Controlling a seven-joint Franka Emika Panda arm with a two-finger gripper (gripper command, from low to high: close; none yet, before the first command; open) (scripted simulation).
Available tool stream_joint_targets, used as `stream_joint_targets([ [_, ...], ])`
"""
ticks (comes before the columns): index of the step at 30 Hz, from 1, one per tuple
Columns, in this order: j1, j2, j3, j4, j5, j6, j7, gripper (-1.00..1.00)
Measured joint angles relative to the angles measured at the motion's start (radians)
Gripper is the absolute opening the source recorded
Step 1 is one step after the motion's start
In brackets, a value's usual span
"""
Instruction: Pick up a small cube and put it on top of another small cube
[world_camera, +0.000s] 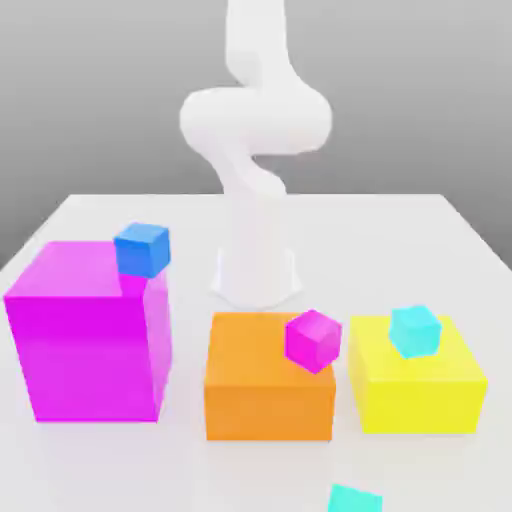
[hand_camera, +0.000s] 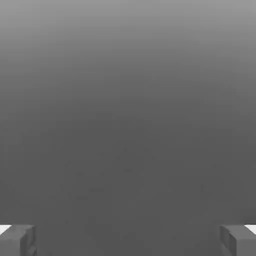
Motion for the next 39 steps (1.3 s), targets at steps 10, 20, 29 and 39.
stream_joint_targets([
  [10,-0.08,0.369,0.132,0.017,-0.107,0.089,0.222,0.0],
  [20,-0.079,0.731,0.184,0.033,-0.202,0.177,0.433,0.0],
  [29,-0.042,1.033,0.196,0.042,-0.172,0.272,0.544,0.0],
  [39,0.004,1.234,0.149,0.075,-0.211,0.408,0.597,-1.0],
])
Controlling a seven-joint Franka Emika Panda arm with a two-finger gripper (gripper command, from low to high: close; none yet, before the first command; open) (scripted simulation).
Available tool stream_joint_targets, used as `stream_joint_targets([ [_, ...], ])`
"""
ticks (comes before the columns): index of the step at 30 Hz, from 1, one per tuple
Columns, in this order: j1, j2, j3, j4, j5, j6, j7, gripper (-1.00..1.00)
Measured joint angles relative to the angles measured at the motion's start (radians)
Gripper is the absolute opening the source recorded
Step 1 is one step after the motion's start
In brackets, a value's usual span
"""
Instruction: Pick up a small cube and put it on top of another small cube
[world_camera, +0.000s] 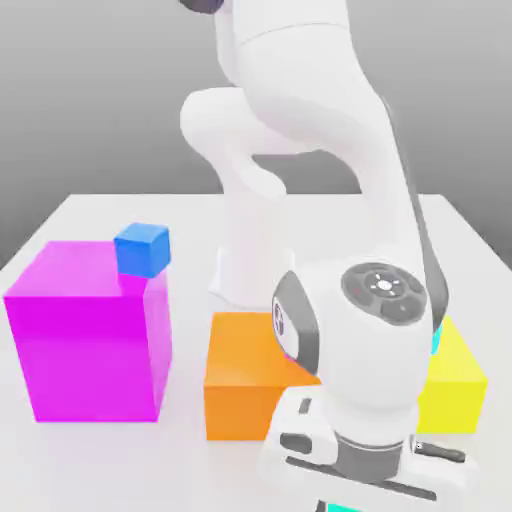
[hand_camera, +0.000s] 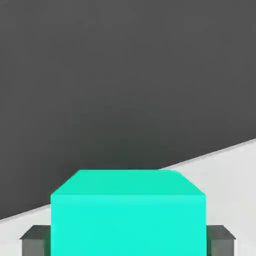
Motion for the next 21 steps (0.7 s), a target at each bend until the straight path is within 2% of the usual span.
stream_joint_targets([
  [3,0.0,-0.001,0.001,0.0,0.001,-0.001,-0.001,-1.0],
  [7,-0.029,-0.126,0.041,-0.028,0.052,-0.098,-0.039,-1.0],
  [14,-0.04,-0.354,0.059,-0.165,0.026,-0.21,-0.166,-1.0],
  [21,-0.016,-0.601,0.05,-0.316,0.092,-0.3,-0.37,-1.0],
])
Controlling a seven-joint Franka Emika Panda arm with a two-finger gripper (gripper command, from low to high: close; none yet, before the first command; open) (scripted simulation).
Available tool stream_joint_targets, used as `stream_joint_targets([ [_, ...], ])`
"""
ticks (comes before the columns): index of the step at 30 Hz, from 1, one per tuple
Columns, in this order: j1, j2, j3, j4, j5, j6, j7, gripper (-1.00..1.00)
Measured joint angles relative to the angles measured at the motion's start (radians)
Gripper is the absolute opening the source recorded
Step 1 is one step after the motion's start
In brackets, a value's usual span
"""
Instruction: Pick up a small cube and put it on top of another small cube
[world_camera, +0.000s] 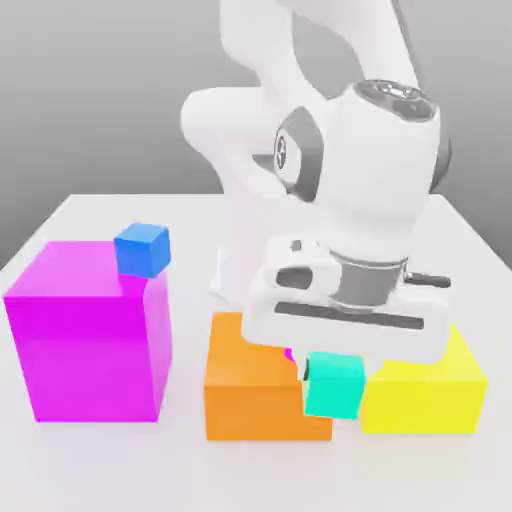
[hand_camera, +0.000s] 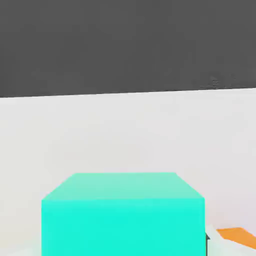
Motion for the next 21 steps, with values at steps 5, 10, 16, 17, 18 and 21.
stream_joint_targets([
  [5,0.041,-0.183,-0.031,-0.109,0.085,-0.061,-0.173,-1.0],
  [10,0.108,-0.365,-0.086,-0.217,0.174,-0.123,-0.35,-1.0],
  [16,0.147,-0.371,-0.112,-0.319,0.226,-0.022,-0.45,-1.0],
  [17,0.146,-0.342,-0.109,-0.331,0.227,0.019,-0.45,-1.0],
  [18,0.145,-0.315,-0.106,-0.343,0.227,0.058,-0.45,1.0],
  [21,0.145,-0.315,-0.106,-0.343,0.227,0.058,-0.45,1.0],
])
